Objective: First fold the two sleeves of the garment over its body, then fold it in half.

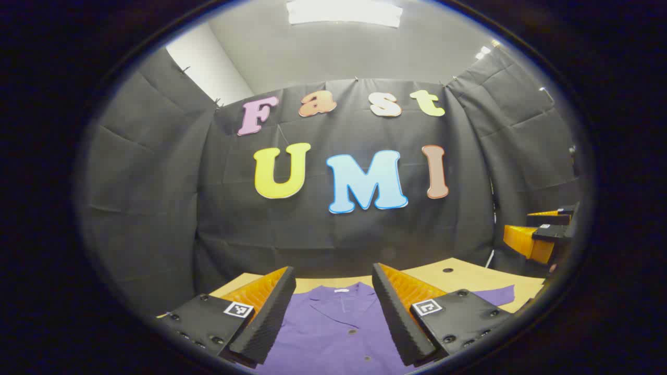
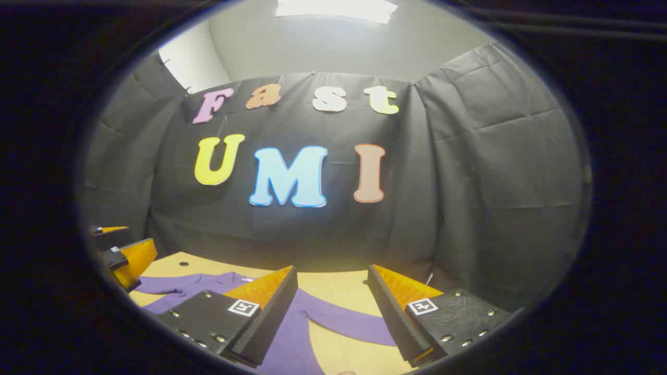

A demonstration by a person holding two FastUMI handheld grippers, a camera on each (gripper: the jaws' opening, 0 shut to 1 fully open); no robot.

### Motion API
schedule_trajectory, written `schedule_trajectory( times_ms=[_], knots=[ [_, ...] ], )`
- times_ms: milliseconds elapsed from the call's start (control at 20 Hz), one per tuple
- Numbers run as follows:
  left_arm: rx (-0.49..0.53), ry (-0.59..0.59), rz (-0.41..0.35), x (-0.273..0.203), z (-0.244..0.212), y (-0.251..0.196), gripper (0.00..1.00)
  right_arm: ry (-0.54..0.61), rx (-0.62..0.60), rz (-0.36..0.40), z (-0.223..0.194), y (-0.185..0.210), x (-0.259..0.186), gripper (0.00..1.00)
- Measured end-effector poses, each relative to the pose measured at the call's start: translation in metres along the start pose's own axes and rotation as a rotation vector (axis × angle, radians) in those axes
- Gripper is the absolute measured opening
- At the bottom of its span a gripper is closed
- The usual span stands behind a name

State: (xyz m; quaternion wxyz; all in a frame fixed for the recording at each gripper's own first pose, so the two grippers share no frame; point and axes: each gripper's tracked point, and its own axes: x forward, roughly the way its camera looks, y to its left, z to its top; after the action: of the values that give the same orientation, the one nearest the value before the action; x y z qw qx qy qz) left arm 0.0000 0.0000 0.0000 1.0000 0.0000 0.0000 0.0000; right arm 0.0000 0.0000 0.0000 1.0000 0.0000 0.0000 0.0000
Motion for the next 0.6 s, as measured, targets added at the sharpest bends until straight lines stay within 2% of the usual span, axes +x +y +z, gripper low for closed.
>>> schedule_trajectory(
  times_ms=[100, 300, 600],
  knots=[
    [0.028, 0.008, 0.011, 0.009, 0.005, 0.018, 0.94, 0.006, -0.003, 0.020, 0.006, 0.009, 0.006, 0.88],
    [-0.053, 0.048, 0.045, 0.030, 0.002, 0.027, 0.94, 0.039, -0.040, 0.043, 0.000, 0.012, 0.021, 0.88],
    [-0.096, 0.056, 0.023, 0.062, 0.011, 0.019, 0.94, 0.034, -0.062, 0.048, -0.001, 0.012, 0.045, 0.88]
  ],
)
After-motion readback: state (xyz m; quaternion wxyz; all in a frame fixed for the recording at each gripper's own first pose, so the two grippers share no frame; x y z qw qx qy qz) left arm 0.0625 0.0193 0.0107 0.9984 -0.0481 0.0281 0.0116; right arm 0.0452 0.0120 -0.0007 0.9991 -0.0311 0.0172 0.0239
